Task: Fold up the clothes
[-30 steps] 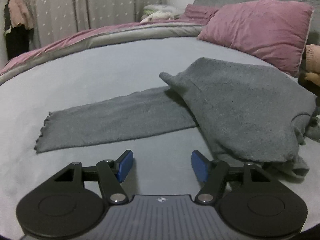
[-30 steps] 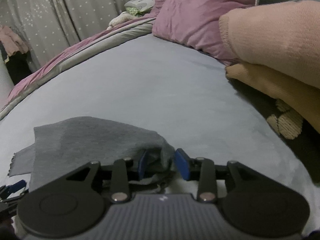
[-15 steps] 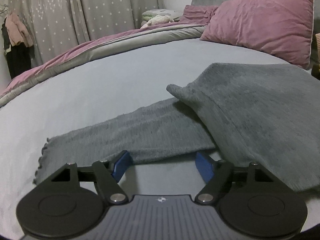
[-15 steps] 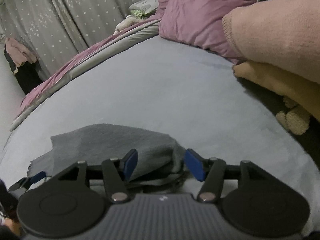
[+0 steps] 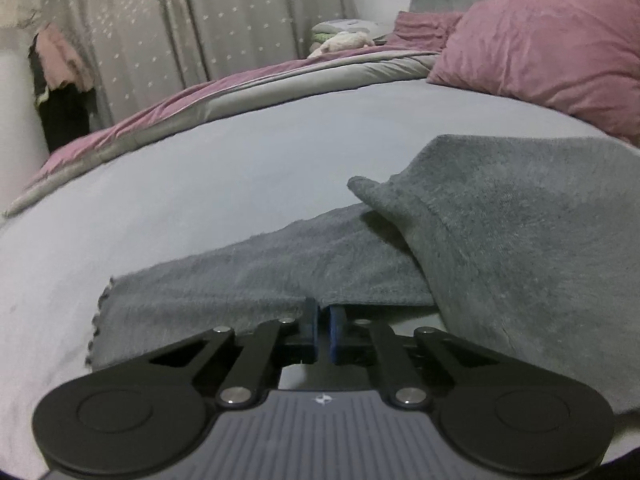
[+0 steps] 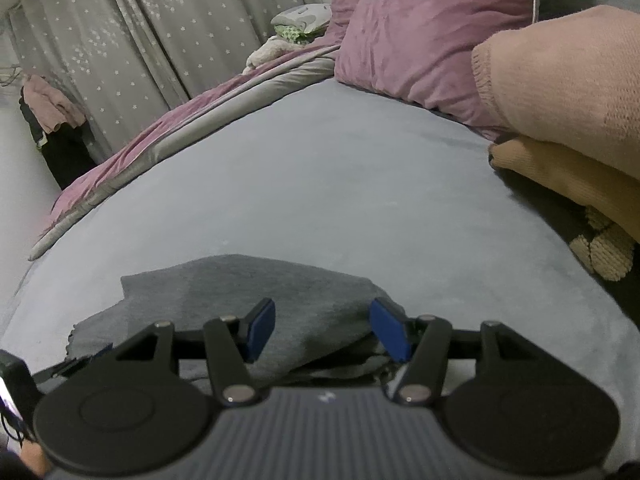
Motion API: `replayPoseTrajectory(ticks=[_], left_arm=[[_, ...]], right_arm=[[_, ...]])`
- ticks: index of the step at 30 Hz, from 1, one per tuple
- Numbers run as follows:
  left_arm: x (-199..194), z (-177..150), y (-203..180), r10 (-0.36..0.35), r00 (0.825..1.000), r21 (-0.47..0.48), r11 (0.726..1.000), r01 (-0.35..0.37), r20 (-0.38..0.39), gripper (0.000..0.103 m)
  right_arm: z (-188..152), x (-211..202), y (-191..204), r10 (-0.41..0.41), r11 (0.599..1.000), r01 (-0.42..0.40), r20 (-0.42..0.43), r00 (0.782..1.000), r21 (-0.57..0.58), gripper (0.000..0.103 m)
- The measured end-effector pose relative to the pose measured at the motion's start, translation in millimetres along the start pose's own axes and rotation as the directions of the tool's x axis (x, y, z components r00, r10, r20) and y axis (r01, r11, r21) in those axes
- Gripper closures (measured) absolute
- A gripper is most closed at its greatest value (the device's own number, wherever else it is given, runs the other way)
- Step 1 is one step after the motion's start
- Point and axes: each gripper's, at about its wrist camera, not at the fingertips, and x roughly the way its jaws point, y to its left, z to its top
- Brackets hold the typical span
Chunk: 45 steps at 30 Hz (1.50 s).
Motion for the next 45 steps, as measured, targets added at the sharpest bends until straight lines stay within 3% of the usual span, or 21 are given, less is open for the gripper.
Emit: replayPoseTrajectory(ticks=[11, 21, 33, 38, 45], left_arm=[[-75.0, -28.9, 31.4, 0.049, 0.999, -0.180, 0.982, -0.052, -0.021, 0.099], [-148.9, -60.5, 70.5, 0.144, 0.988, -0.314, 0.937, -0.154, -0.058, 0.099], [-224.2, -81.0, 91.0, 0.179, 0.982, -0.381, 0.905, -0.190, -0.064, 0.100], [-243.4, -82.8, 98.1, 0.204, 0.978, -0.385, 0.899, -0.207, -0.049, 0.100], [-259.6, -87.4, 115.6, 0.260, 0.964, -0.425, 0.867, -0.261, -0.061, 0.100]], right_arm=[[0.6, -6.0, -3.4, 0.029, 0.999, -0.029, 0.004, 1.000, 0.022, 0.048], [-5.2, -18.5, 5.4, 0.085, 0.996, -0.085, 0.000, 0.996, 0.006, 0.048], [-15.5, -35.8, 27.4, 0.116, 0.991, -0.115, 0.010, 0.993, -0.064, 0.047], [-18.3, -42.1, 31.4, 0.116, 0.989, -0.114, 0.013, 0.993, -0.094, 0.047], [-23.1, -46.7, 33.5, 0.120, 0.986, -0.120, -0.005, 0.993, -0.113, 0.044]])
